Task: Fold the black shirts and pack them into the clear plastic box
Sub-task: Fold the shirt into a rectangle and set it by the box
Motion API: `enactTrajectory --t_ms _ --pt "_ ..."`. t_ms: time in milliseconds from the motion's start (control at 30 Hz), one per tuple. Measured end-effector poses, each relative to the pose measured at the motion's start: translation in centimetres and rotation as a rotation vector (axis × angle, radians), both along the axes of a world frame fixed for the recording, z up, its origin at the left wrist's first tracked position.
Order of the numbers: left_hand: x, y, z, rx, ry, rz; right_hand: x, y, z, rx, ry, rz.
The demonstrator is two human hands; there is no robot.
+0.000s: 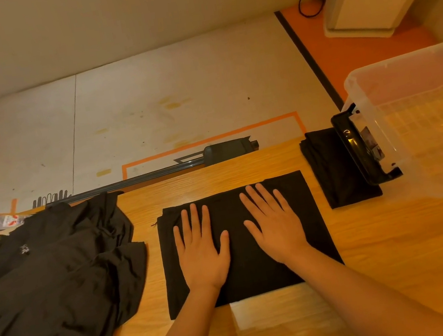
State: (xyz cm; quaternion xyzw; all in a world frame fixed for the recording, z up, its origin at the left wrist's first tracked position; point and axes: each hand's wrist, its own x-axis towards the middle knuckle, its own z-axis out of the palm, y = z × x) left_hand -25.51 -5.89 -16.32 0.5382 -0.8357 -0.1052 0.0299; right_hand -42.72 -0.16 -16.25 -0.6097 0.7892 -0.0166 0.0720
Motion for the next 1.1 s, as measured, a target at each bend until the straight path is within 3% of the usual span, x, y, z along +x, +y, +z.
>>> enactTrajectory --t_ms 233,500,700,1100 --pt "-0.1 0.1 -0.2 -0.008 -0.037 -0.015 -1.8 0.8 0.1 0.017 0.018 -0.102" --pt "0.4 -0.1 -0.4 -0.021 -0.031 -0.043 -3.6 1.2 -0.1 0.029 0.032 -0.057" --pt "0.4 -0.4 0.0 0.002 0.03 0.323 -4.8 2.1 -0.1 -0.002 0.033 -0.26" --pt "-0.2 -0.3 -0.3 0.001 -0.054 0.359 -4.7 2.1 -0.2 0.003 -0.002 -0.304"
